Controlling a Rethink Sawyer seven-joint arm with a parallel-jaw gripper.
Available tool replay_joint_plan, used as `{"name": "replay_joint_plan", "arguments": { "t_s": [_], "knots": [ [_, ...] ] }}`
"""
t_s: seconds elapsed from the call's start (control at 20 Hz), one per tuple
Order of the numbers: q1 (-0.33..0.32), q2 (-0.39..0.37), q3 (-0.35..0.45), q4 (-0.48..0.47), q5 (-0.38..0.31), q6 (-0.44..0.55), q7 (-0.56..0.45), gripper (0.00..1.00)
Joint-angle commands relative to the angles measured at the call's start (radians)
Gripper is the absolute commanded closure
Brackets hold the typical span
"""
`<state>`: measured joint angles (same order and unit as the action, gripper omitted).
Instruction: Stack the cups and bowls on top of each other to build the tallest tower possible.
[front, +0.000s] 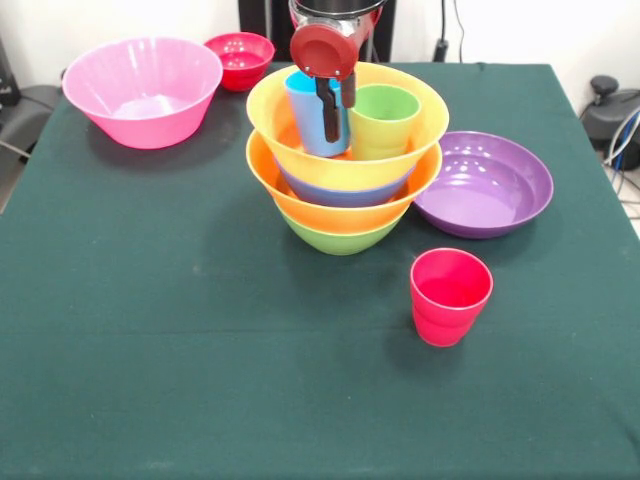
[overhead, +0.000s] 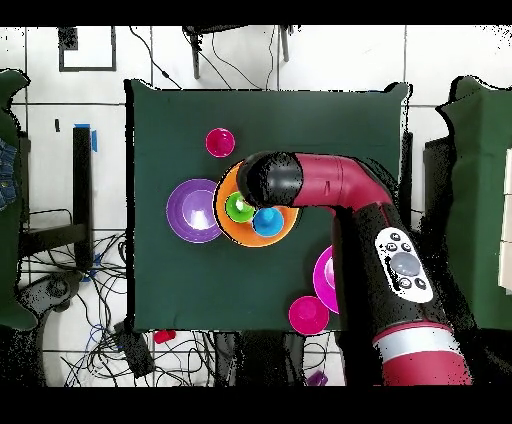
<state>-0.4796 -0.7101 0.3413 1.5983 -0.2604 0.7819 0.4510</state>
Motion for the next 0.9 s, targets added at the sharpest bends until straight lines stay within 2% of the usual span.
{"name": "replay_joint_plan", "arguments": {
  "t_s": [0.05, 0.3, 0.5, 0.7, 0.9],
  "knots": [
    [0.014, 0.036, 0.055, -0.04, -0.057, 0.024, 0.033, 0.0],
    [0.021, 0.021, 0.053, -0.053, -0.055, 0.057, 0.029, 0.0],
    [0.003, 0.006, 0.051, -0.066, -0.062, 0.104, -0.014, 0.0],
    [-0.015, 0.0, 0.046, -0.092, -0.091, 0.2, -0.096, 0.0],
    [-0.047, -0.042, 0.053, -0.115, -0.089, 0.33, -0.162, 0.0]
  ]
}}
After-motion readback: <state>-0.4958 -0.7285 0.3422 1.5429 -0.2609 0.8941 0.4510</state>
